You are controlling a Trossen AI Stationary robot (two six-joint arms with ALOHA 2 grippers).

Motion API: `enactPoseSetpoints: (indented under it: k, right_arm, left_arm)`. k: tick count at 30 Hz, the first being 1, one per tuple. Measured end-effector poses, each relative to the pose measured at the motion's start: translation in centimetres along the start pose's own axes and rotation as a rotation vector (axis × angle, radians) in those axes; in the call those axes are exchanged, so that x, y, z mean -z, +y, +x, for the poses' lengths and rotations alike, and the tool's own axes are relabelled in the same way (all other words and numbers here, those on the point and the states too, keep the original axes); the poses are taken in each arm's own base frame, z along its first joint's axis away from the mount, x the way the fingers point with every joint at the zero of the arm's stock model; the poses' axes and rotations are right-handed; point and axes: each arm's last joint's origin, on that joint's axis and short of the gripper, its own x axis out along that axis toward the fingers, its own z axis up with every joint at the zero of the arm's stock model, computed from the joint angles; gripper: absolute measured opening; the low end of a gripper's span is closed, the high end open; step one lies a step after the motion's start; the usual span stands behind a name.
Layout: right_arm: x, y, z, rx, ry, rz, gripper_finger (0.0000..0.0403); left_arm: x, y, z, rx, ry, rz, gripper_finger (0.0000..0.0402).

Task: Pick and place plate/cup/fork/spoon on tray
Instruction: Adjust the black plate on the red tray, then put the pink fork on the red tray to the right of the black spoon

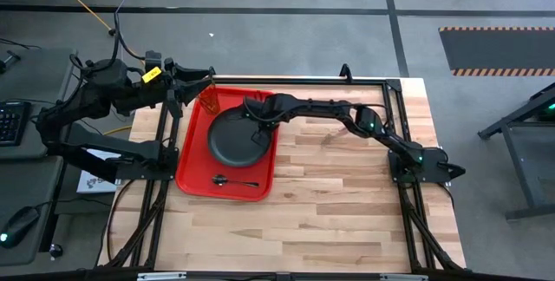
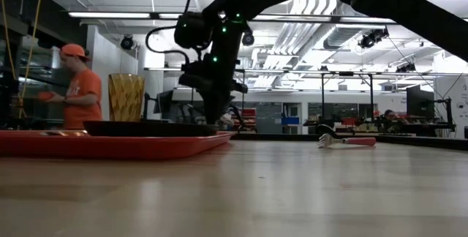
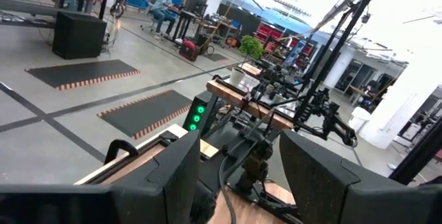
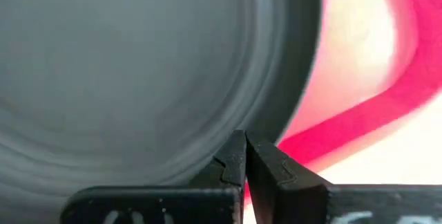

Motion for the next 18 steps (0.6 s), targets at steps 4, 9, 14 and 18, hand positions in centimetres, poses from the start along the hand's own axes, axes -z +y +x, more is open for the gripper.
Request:
enactPoseSetpoints:
  k: [4, 9, 14, 18]
  right_arm:
    - [-0.6, -0.1, -1.8, -0.018, -0.072, 0.012, 0.0000]
    - [-0.5, -1.1, -5.3, 0.007, -0.093, -0.059, 0.0000]
    - [0.5, -3.3, -8.3, 0.054, -0.046, -0.099, 0.0000]
    - [2.6, -4.6, -10.3, 0.045, -0.103, -0.057, 0.0000]
  left_arm:
    - [0.0, 0.0, 0.0, 0.000, 0.000, 0.000, 0.0188]
    - [0.0, 0.0, -0.1, 0.001, 0.000, 0.003, 0.0188]
    - [-0.2, 0.1, -0.5, 0.005, -0.012, -0.001, 0.0188]
    - [-0.2, 0.1, -0.5, 0.006, -0.012, -0.002, 0.0188]
